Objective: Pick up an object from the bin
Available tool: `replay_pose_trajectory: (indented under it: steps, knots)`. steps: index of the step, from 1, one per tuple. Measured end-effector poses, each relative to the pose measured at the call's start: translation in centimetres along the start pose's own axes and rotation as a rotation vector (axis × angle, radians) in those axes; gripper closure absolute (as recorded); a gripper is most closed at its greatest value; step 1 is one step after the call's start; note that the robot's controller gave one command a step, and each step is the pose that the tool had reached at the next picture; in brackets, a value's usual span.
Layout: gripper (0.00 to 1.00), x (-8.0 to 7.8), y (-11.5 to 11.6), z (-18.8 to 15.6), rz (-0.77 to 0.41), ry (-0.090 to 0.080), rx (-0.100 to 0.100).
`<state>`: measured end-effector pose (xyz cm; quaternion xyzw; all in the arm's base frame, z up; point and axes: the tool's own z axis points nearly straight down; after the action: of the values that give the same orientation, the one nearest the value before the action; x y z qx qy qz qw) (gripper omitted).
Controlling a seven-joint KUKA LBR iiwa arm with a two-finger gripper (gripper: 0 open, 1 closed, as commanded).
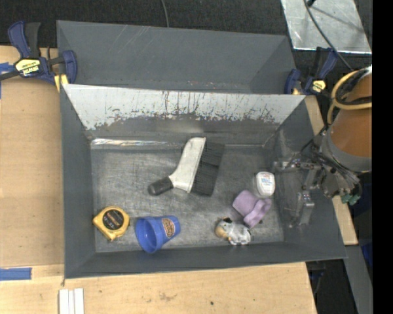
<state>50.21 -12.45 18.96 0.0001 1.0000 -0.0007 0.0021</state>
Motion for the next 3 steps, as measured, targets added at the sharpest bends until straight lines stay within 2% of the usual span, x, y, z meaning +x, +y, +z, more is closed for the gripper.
replay_pose_trajectory:
  steps: [1,2,3]
  knots:
    - [0.0,-1.1,0.7,1.3,0.042,0.017,-0.004]
    - [0.0,-1.6,0.8,-0.4,0.058,-0.015,0.003]
    - [0.0,-1.3,1.3,6.0,-0.003,-0.004,0.001]
